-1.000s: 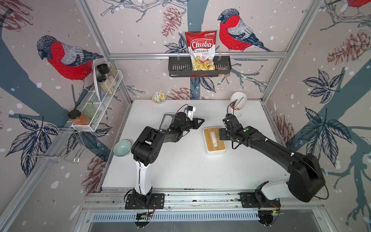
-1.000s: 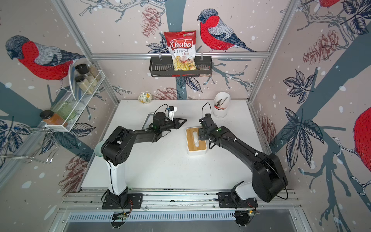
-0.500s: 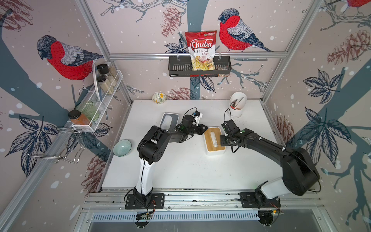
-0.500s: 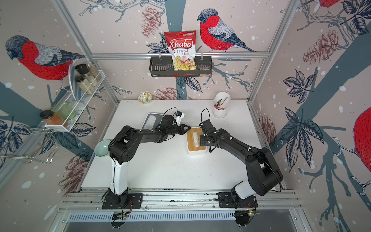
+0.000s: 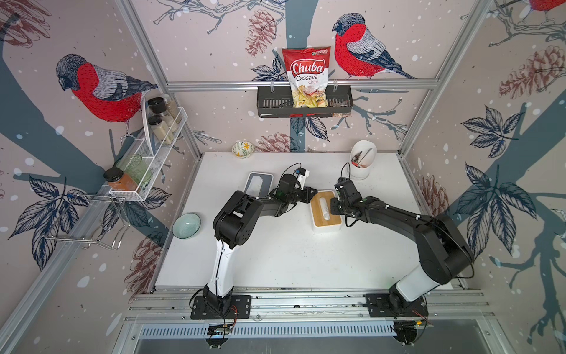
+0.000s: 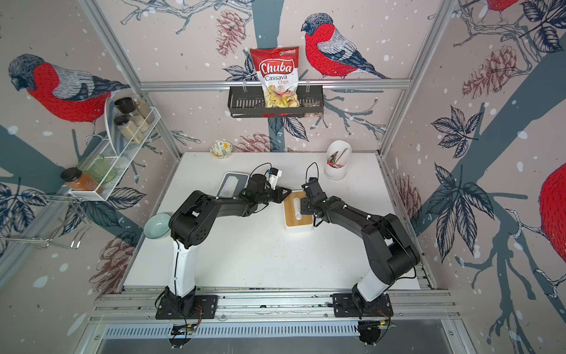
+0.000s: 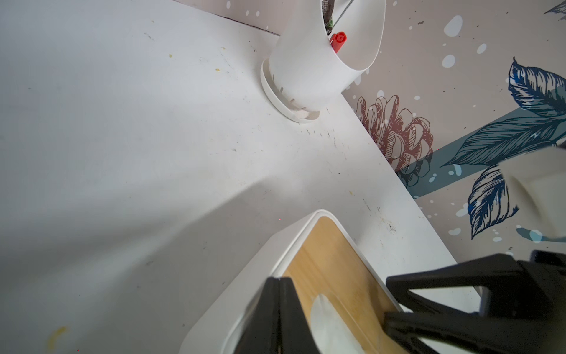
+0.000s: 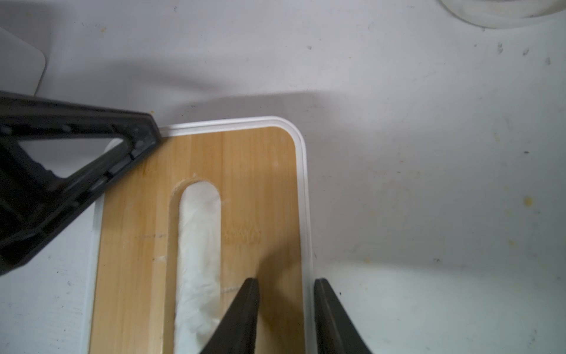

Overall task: Put the tissue paper into the tissue box
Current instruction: Close the box lid on the tissue box, then pull the paper towel from the tissue box.

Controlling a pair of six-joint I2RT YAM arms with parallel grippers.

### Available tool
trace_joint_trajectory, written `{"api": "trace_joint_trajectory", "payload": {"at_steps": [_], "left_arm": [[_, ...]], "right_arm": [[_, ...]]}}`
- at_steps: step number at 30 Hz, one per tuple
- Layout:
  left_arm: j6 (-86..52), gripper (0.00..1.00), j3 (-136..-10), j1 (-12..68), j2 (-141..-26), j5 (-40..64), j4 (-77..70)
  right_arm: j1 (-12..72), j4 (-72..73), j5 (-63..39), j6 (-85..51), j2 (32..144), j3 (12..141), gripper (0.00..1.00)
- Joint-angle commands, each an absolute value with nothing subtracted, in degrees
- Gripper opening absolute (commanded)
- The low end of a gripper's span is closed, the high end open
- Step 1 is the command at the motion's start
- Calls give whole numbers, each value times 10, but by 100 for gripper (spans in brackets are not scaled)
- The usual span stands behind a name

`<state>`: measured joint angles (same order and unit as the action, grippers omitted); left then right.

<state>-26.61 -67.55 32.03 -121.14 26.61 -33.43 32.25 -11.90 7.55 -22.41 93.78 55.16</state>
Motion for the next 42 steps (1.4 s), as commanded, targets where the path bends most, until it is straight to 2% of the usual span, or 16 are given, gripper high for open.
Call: {"api": "trace_joint_trajectory", "payload": {"at_steps": [1, 5, 10, 16, 23, 30, 36, 42], "left_arm": [[-254, 10, -638, 319, -1183, 220, -289], [-250, 10, -585, 318, -1134, 193, -345], [-246, 12, -541, 318, -1096, 177, -394], [-247, 12, -559, 322, -1118, 191, -379], [-239, 12, -587, 329, -1137, 192, -352], [-234, 12, -599, 329, -1144, 192, -339], [-231, 12, -606, 329, -1150, 191, -331], [-230, 12, -610, 329, -1153, 190, -329]], "right_arm": [[322, -192, 55, -205, 951, 564, 35], [327, -227, 65, -202, 929, 590, 44], [339, -277, 85, -208, 864, 599, 49], [365, -309, 56, -224, 819, 592, 39], [401, -318, 69, -222, 852, 591, 32], [414, -299, 76, -219, 894, 598, 36], [416, -300, 81, -208, 929, 619, 45], [416, -298, 90, -202, 955, 630, 42]]}}
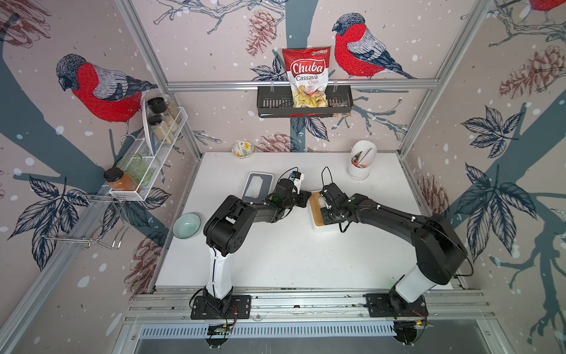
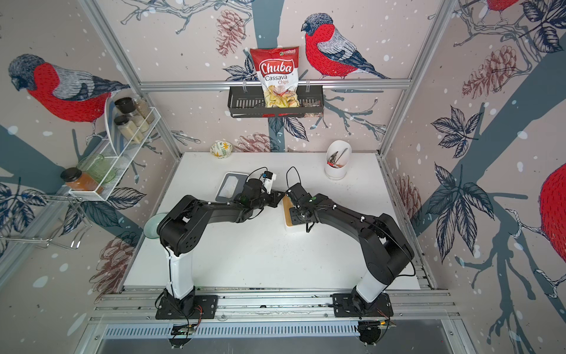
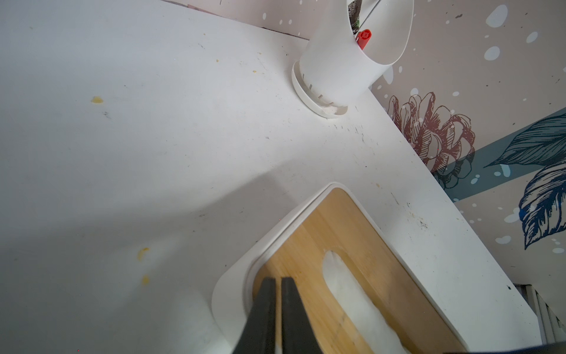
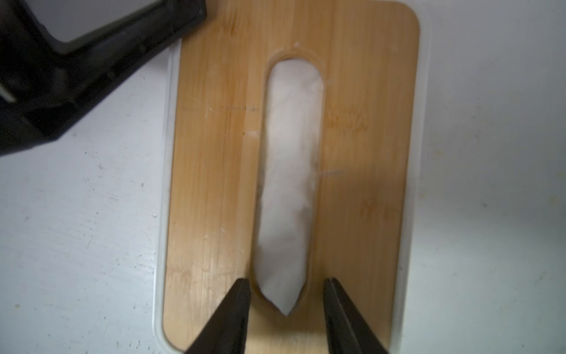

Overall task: Put the tissue paper into the tissue box
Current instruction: Pull the paper towel from the tissue box.

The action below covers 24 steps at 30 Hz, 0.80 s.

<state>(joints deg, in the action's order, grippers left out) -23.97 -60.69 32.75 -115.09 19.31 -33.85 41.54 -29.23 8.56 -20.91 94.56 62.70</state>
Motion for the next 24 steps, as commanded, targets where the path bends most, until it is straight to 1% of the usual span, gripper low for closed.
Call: {"api": "trace_joint_trajectory", "payload": {"at_steps": [1, 6, 14, 19, 24], "left_arm": [[-230, 12, -609, 328, -1153, 191, -329], [-231, 12, -611, 329, -1154, 191, -329], [-231, 12, -610, 329, -1152, 189, -328], [-231, 12, -609, 328, -1152, 188, -328], [-231, 12, -609, 328, -1152, 188, -328]], "right_arm": [[416, -296, 91, -201, 959, 631, 40], [416, -300, 97, -201, 971, 638, 30], [416, -310, 95, -200, 959, 656, 11], [416, -317, 101, -201, 939, 660, 4], [410, -320, 104, -204, 911, 650, 1]]}}
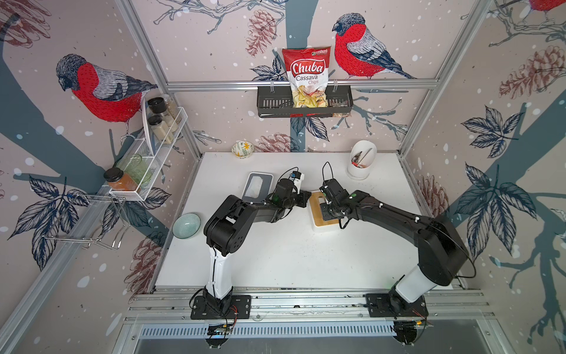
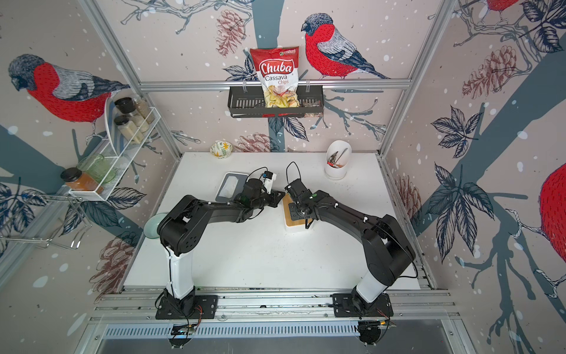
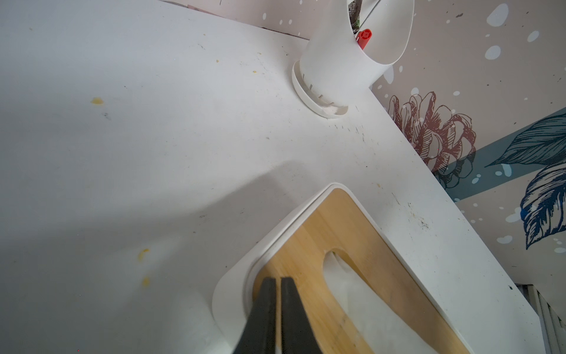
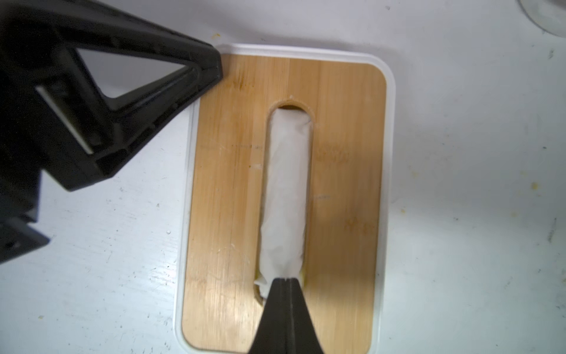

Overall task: Put the tissue paper into the tissue box
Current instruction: Pull the paper towel from the tissue box.

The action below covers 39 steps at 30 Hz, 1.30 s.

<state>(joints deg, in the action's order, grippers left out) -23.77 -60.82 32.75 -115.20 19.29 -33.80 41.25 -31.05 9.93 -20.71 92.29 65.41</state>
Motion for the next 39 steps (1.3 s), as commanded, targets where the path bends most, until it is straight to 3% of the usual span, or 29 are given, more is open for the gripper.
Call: {"api": "trace_joint_trajectory", "payload": {"at_steps": [1, 7, 10, 14, 18, 30, 39], "left_arm": [[-231, 12, -608, 328, -1152, 188, -328], [-231, 12, -610, 328, -1153, 188, -327], [-231, 12, -609, 328, -1153, 188, -326], [-231, 12, -610, 328, -1152, 187, -325], [-231, 12, -608, 327, -1152, 187, -325], [-229, 12, -609, 328, -1153, 188, -325], [-230, 12, -611, 327, -1154, 189, -325]], "right_arm": [[407, -321, 104, -204, 905, 647, 1], [398, -319, 99, -207, 887, 613, 8], [397, -317, 98, -207, 885, 600, 26], [395, -314, 101, -202, 871, 610, 42], [389, -315, 98, -186, 875, 646, 50], [411, -302, 134, -138, 972, 688, 46], [424, -301, 198, -129, 1018, 705, 37]]}}
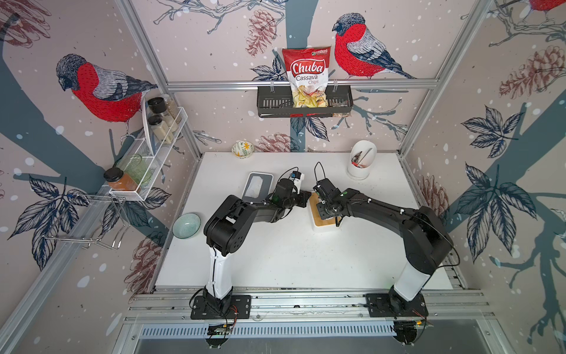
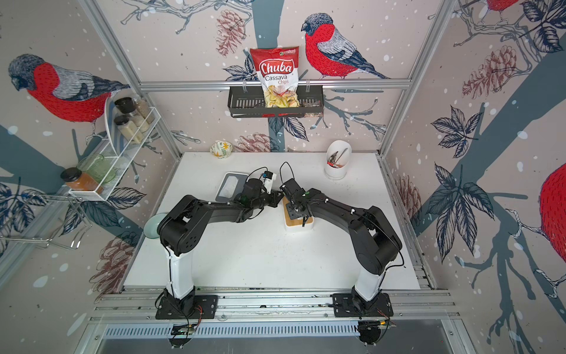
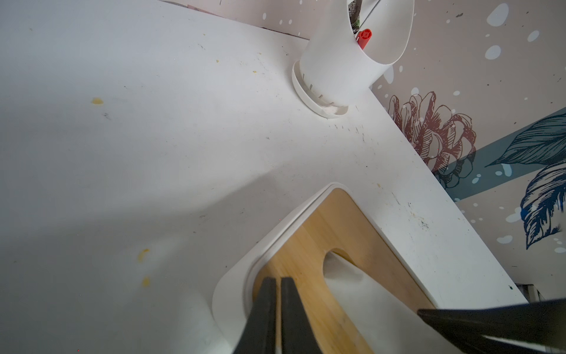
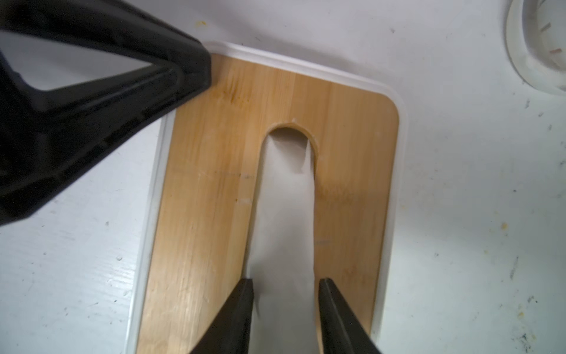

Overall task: Put the tissue paper into the tissue box
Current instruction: Pull the paper towel from the tissue box.

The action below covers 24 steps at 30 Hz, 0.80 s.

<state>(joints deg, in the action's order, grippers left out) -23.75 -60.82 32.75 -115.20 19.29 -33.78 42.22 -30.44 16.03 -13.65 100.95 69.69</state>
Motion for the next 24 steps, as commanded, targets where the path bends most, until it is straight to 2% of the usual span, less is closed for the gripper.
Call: {"api": "trace_joint_trajectory", "payload": {"at_steps": [1, 5, 11, 20, 24], "left_arm": [[-230, 12, -611, 328, -1154, 190, -325], [-230, 12, -610, 328, -1154, 188, -324], [-230, 12, -611, 328, -1155, 190, -324], [-230, 12, -610, 328, -1155, 191, -324], [-230, 12, -611, 328, -1156, 191, -324]], "right_arm": [[426, -301, 202, -128, 1021, 708, 33], [425, -296, 211, -131, 1026, 711, 21], [414, -274, 202, -153, 1011, 697, 11], [366, -202, 102, -186, 960, 632, 8], [347, -185, 59, -190, 949, 615, 14]]}}
